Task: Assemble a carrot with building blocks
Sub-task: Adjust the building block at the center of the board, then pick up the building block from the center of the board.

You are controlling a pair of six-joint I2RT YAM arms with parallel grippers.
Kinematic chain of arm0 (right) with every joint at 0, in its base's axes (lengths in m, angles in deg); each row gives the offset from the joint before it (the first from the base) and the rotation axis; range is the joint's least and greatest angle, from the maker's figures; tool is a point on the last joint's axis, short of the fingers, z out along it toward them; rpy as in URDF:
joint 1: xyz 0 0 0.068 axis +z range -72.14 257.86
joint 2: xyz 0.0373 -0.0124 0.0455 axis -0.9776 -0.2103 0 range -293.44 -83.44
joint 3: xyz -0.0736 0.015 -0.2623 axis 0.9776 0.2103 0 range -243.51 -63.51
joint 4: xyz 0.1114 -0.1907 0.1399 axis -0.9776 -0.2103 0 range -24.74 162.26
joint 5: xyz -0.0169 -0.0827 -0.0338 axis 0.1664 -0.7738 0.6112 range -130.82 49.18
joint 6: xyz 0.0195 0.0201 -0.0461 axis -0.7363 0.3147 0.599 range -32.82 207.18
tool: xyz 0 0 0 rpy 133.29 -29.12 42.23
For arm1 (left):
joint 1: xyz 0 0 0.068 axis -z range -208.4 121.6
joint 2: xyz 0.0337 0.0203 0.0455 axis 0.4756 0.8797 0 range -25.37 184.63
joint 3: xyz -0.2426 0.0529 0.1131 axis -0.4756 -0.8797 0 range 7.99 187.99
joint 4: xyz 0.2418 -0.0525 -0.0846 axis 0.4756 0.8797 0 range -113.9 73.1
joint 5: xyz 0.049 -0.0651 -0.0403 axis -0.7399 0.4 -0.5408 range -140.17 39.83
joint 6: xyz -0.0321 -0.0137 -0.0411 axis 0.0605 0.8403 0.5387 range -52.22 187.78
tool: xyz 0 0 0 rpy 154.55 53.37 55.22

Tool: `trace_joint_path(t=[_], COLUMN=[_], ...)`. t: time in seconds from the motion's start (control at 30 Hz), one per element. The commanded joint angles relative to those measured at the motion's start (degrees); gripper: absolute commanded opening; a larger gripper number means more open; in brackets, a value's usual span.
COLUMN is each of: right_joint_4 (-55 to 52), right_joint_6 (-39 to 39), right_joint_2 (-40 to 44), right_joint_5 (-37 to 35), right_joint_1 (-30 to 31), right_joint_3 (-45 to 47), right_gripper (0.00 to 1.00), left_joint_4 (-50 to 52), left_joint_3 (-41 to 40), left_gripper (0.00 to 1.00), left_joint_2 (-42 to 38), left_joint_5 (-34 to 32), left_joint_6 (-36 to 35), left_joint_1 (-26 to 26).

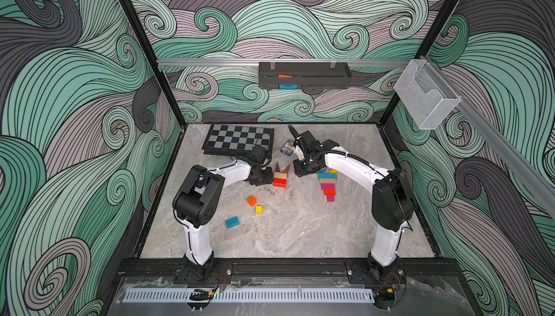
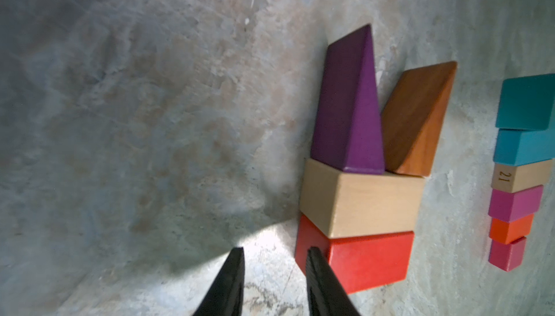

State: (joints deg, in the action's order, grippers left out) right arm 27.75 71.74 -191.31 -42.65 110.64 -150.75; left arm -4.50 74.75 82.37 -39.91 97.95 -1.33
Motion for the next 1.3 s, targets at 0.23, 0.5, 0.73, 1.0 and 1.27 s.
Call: trace_joint_path(t=[0.23, 0.5, 0.73, 1.0, 1.27], right_joint_4=[-0.28, -0.26, -0.27, -1.6, -2.16], right_joint_6=[-0.21, 0.99, 5.29, 2.73, 0.36], right_joint_2=[2.11, 1.48, 0.85, 4.59, 12.76], right_joint_5=[0.54, 0.38, 4.56, 5.15, 8.14], right_joint_1=[0.53, 1.92, 7.9, 9.85, 9.06], right_joint_3=[0.73, 1.29, 0.58, 1.59, 7.59], right_gripper=[0.4, 0.4, 0.58, 0.76, 0.98], left_joint_4=[1.21, 5.37, 19.5, 35.83, 39.84], left_joint_3=[0.41, -0.81, -3.69, -12.0, -24.29], left_gripper=[0.37, 0.42, 0.57, 0.63, 0.66], left_joint_2=[-1.61, -9.88, -25.37, -40.52, -52.81], left_joint_5=[-1.68, -5.9, -7.87, -9.69, -9.77], left_joint_6=[-0.38, -0.71, 1.13, 11.86, 19.01], left_joint_1=[0.18, -1.27, -4.38, -4.63, -4.4])
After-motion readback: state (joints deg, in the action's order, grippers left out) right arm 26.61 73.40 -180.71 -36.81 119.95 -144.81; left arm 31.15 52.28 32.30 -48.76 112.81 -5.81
